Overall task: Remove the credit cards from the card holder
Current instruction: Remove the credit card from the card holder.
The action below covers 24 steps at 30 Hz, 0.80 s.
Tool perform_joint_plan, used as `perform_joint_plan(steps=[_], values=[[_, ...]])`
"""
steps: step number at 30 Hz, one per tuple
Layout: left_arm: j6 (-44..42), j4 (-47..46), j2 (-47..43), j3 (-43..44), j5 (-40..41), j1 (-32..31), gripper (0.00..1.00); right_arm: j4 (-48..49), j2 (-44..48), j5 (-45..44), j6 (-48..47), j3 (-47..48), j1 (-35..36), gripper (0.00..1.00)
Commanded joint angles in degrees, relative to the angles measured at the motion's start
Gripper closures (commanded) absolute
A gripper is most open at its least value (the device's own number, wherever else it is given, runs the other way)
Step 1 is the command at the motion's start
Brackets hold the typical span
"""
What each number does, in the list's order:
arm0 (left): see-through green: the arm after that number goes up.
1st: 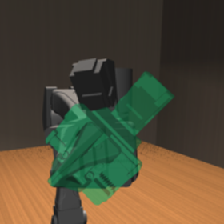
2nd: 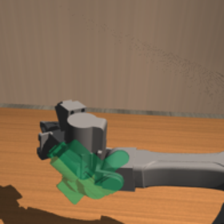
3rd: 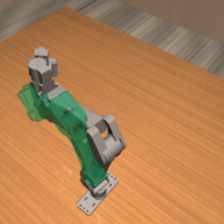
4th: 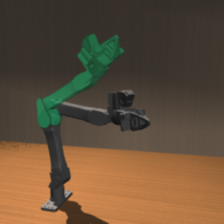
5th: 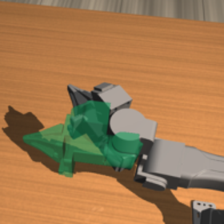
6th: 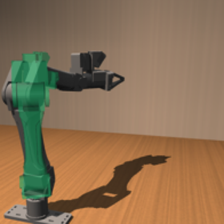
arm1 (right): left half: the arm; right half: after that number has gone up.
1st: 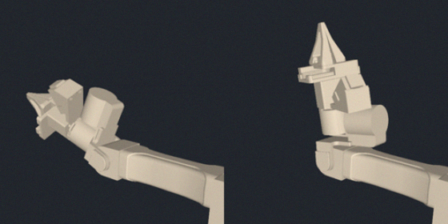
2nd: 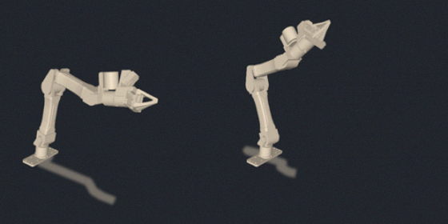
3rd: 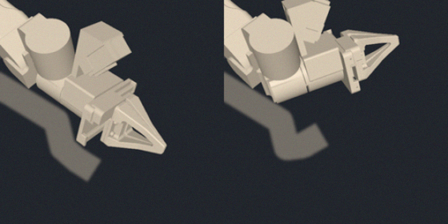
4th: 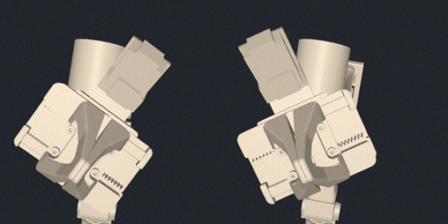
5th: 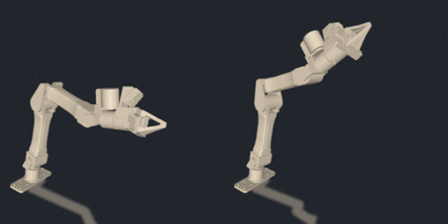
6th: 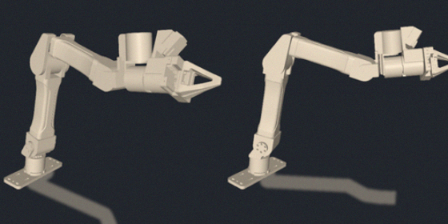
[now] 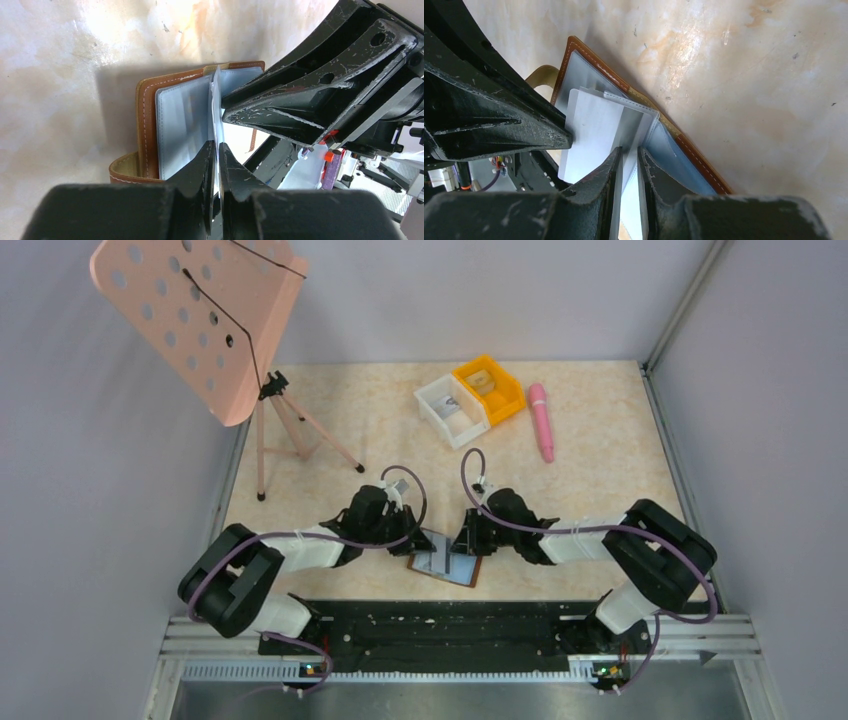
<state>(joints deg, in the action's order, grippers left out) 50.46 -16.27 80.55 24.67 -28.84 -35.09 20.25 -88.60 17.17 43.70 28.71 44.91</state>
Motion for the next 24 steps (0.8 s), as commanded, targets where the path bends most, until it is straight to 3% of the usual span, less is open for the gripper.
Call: perform_joint_plan(steps=[1,4,7,12,24], values=[[-0.9,-2.0,-1.9,0.1,0.3,0.0,0.87,0.3,-1.1,-1.8,-0.5,-1.2,0.7,0.82],[-0.6,-2.7,-2.0,-0.3,0.1,0.1,0.89,0.3,-0.9,-2.0,-0.5,-1.5,0.8,0.82],[-0.5,-3.3,-1.5,-0.4,-0.3,0.1,1.0,0.3,-0.8,-2.1,-0.5,-1.7,0.8,0.82],[-0.3,-4.0,-2.2,-0.8,-0.4,0.4,1.0,-0.3,-0.8,-2.4,-0.6,-1.5,0.7,0.83],[-8.1,10.1,-5.5,2.7,4.6,4.4,1.0,-0.9,-2.6,-2.6,-5.7,-1.4,-3.4,0.83]])
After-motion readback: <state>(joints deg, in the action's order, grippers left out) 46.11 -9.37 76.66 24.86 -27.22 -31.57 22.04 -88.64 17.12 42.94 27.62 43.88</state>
